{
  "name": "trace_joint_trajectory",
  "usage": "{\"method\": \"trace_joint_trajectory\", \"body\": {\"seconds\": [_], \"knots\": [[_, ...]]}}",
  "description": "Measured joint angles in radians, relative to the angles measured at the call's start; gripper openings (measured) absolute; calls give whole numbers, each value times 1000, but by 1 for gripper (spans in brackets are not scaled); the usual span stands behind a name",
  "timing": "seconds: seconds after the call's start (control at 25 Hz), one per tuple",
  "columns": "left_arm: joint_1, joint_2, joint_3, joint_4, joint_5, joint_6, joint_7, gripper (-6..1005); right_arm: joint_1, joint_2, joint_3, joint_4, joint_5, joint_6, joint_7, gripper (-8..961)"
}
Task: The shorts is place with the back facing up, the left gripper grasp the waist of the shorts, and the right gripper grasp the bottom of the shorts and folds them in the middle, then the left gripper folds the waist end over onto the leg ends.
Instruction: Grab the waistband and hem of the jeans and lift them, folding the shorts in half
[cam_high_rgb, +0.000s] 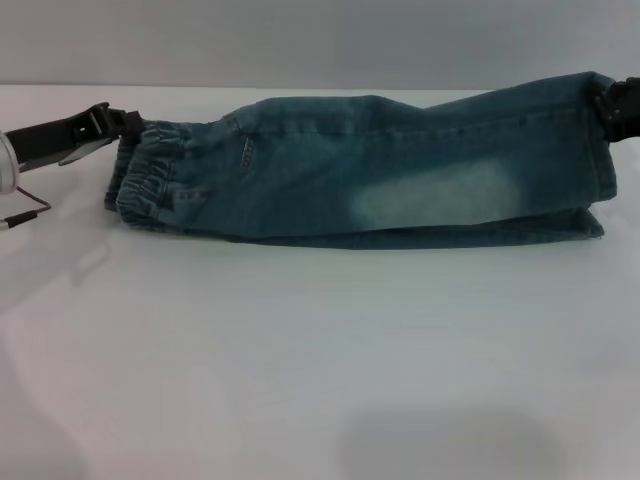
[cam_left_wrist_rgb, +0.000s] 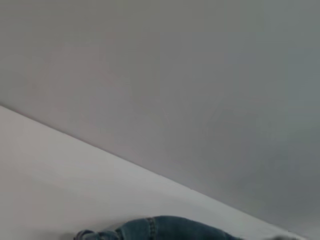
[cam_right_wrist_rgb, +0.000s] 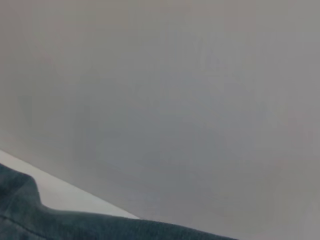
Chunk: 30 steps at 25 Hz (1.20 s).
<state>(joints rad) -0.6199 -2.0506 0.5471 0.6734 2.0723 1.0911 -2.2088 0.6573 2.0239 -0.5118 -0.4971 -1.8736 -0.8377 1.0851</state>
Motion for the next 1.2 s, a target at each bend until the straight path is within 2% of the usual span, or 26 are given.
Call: {"method": "trace_joint_trajectory", "body": {"seconds": [0.24, 0.36, 0.56, 0.68, 0.76, 0.92, 1.12, 1.2], "knots": [[-10, -2, 39, -10, 0, -13, 54, 33, -6, 10, -7, -3, 28, 17, 2, 52], [-13, -2, 40, -11, -1, -21, 56, 34, -8, 13, -7, -6, 29, 17, 3, 158], [-12, -2, 39, -11, -2, -23, 56, 216, -8, 15, -7, 0, 29, 17, 2, 343], [-11, -1, 37, -11, -3, -23, 59, 289, -8, 16, -7, 0, 30, 18, 2, 458], [-10, 0, 35, -11, -5, -22, 70, 337, -8, 19, -8, -3, 30, 17, 2, 588], [3, 3, 32, -11, -29, -11, 129, 434, -11, 25, -6, -11, 30, 14, 1, 587], [37, 12, 37, -11, -45, 1, 256, 674, -21, 28, 0, -13, 39, 6, 0, 586], [54, 9, 36, -11, -51, 1, 324, 729, -33, 34, -5, -15, 86, -7, 0, 586]]}}
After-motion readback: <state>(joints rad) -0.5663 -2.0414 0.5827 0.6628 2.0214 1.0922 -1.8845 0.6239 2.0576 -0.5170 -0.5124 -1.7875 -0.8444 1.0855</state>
